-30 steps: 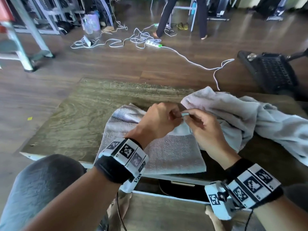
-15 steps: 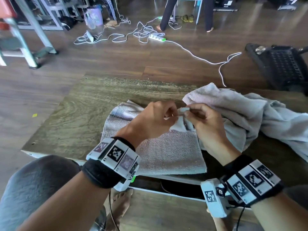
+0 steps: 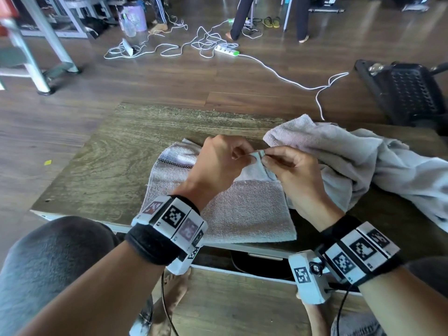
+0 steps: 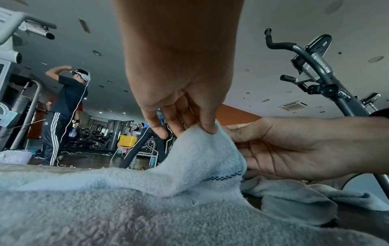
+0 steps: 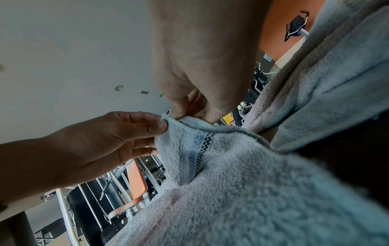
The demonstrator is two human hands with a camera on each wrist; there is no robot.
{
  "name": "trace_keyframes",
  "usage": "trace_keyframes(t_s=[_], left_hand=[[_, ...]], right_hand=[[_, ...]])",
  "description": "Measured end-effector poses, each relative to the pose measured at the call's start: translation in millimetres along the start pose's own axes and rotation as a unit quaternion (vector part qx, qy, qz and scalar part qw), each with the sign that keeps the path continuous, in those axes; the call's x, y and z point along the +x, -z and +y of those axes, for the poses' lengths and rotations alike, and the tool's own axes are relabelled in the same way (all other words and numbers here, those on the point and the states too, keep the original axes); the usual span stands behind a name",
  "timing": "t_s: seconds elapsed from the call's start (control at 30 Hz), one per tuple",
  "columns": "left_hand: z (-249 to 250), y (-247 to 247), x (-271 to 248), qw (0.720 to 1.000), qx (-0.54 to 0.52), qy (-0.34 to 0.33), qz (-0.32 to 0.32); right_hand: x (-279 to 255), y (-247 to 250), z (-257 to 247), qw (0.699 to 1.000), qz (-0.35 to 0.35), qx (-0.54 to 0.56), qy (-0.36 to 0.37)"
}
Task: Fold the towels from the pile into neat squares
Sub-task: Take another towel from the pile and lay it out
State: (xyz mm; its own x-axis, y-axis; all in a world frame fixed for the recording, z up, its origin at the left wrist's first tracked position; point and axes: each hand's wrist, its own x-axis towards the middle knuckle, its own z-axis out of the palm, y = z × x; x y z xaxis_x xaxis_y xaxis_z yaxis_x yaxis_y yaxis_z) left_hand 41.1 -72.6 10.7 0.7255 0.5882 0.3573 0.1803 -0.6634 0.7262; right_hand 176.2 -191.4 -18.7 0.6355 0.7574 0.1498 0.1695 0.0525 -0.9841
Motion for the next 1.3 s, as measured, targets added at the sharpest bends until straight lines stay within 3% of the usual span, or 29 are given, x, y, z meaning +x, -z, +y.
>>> trace_keyframes(t_s=[0.47,1.3], left_hand=[[10.6,-10.3,2.2,0.995,-0.071,0.068,0.037],[7.6,-14.2,2.8,0.996,-0.069,0.063,0.004]], right_hand=[[2.0,5.0,4.6,0.997,-0.015,0.04,-0.069],[-6.3,13.3,-4.5,0.993,-0.047,0.075,-0.076]])
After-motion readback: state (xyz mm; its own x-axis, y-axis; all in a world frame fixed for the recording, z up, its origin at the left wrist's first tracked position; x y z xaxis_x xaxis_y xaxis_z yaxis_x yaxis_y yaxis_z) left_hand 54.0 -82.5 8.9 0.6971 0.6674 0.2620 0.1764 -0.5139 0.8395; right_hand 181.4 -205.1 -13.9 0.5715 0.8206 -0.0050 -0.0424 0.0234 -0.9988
